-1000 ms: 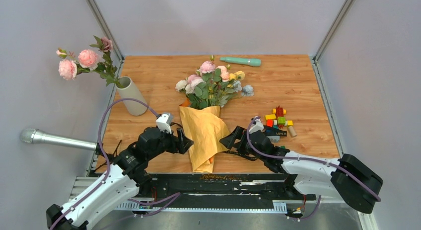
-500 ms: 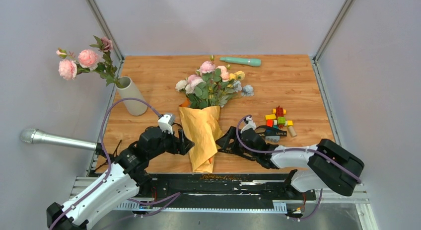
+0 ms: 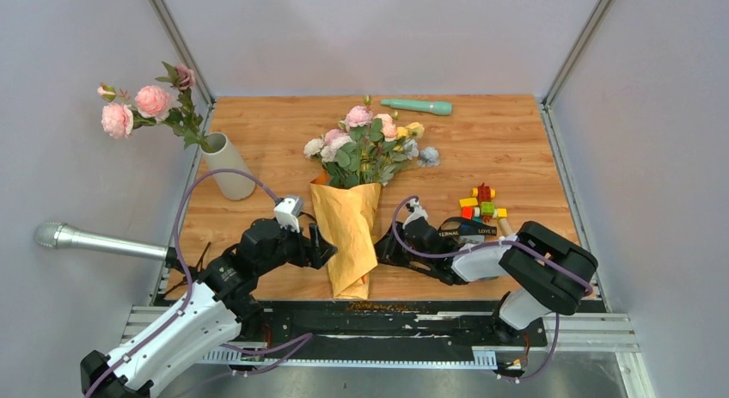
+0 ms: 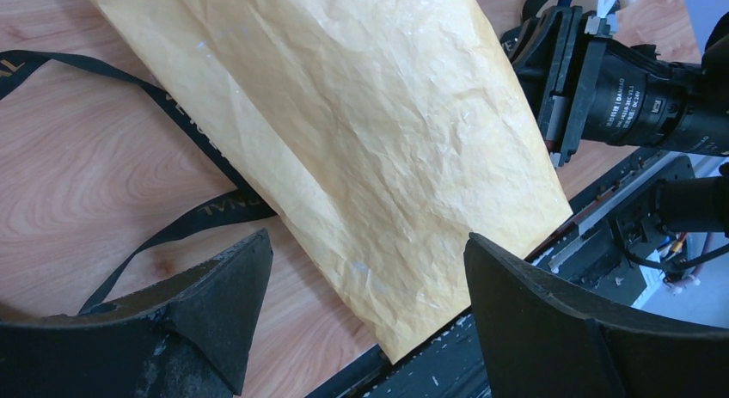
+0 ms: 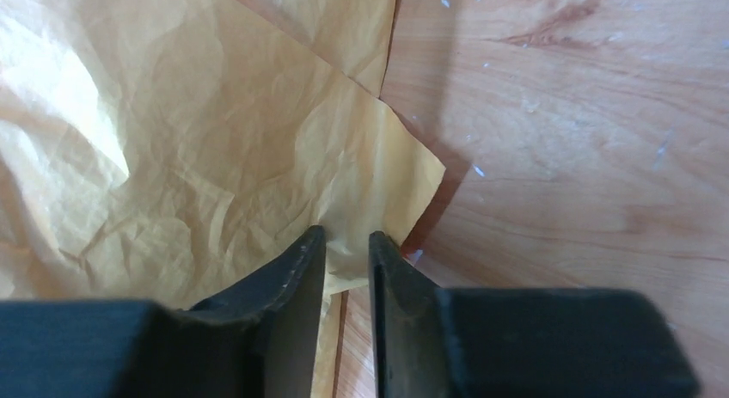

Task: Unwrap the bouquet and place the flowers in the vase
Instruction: Unfold the wrapping paper at the center of the board.

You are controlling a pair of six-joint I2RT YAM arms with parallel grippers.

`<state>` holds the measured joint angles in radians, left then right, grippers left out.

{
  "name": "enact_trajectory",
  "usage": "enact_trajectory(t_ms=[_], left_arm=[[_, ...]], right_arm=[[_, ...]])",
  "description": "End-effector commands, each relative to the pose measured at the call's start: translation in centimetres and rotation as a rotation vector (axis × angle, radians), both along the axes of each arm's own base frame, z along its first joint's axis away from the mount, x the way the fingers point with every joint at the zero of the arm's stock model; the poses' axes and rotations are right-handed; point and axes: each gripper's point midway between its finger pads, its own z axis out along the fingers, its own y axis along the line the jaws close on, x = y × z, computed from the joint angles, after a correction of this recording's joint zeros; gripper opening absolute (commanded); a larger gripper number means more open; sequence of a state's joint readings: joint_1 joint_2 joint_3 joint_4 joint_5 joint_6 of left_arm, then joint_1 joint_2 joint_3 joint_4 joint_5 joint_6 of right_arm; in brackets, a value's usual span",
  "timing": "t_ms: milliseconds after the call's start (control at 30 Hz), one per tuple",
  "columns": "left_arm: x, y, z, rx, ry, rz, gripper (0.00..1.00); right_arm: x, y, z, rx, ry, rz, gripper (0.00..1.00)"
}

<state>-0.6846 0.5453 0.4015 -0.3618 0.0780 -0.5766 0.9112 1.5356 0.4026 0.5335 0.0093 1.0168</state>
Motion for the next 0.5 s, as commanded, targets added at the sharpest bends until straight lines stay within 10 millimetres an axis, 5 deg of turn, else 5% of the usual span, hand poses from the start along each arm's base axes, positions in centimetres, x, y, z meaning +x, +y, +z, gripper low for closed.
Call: enact_trajectory(t_ms=[0, 233, 467], left_arm=[[0.6, -0.6, 2.7, -0.037, -0.063, -0.019, 0.89], [0.7, -0.8, 3.2, -0.014, -0.058, -0.036, 0.90], [0.6, -2.8, 5.2, -0.151, -0.017, -0.048, 0.97]], right_arm=[[0.4, 2.5, 2.6, 0.109, -0.047, 0.052, 0.21], [0.1, 3.4, 5.1, 0.145, -0.085, 0.072, 0.00], [0.3, 4.0, 7.9, 0.103, -0.172, 0.077, 0.00]])
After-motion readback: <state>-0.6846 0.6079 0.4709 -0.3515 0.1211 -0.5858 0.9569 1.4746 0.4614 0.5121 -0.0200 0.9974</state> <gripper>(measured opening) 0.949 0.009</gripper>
